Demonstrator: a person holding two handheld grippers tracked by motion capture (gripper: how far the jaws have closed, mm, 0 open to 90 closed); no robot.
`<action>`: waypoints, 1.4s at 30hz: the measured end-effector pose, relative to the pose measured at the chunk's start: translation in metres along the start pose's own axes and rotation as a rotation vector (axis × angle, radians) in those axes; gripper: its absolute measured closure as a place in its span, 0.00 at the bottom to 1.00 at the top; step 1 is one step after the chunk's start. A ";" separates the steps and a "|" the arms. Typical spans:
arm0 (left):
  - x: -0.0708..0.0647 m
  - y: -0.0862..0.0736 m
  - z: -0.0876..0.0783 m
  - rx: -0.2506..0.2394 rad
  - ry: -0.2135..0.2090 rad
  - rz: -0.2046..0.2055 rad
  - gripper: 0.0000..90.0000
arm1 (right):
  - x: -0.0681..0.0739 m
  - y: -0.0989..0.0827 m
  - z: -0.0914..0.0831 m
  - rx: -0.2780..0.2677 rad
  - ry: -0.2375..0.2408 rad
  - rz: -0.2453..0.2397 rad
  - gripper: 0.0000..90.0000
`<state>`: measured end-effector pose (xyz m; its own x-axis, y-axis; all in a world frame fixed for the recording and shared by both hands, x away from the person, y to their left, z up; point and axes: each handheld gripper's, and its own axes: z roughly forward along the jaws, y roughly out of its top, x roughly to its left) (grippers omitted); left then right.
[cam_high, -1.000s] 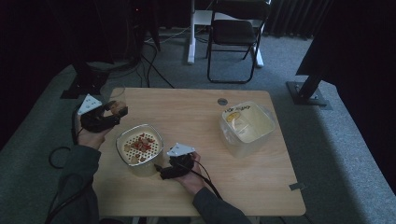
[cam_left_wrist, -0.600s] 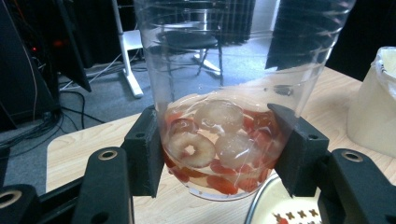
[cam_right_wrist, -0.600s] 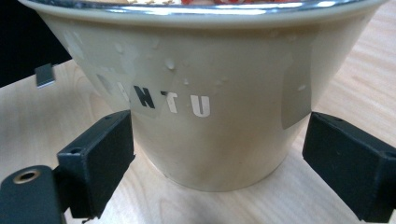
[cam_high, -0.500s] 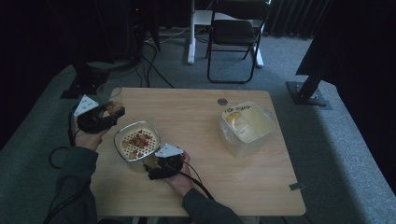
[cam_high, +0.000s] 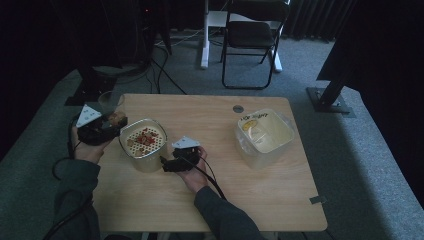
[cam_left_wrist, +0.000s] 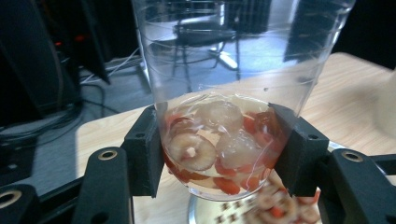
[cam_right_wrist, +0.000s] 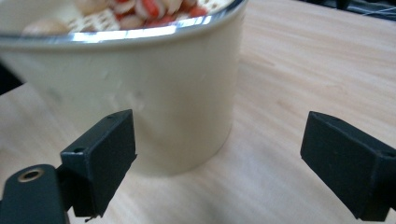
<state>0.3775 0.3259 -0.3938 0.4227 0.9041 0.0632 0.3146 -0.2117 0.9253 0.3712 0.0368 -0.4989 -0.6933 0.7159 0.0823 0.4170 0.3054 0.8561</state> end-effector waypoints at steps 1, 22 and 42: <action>0.002 -0.003 -0.001 0.008 0.031 0.015 0.47 | 0.000 -0.002 -0.002 0.003 0.005 -0.002 0.11; -0.014 -0.030 0.005 0.186 0.427 0.434 0.47 | -0.062 -0.083 -0.091 0.175 -0.101 -0.046 0.15; -0.024 -0.024 -0.004 0.202 0.482 0.624 0.47 | -0.106 -0.125 -0.130 0.230 -0.183 0.026 0.16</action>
<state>0.3559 0.3109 -0.4161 0.1734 0.6481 0.7416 0.3090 -0.7507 0.5838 0.3164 -0.1586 -0.5479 -0.5720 0.8202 -0.0089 0.5697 0.4050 0.7151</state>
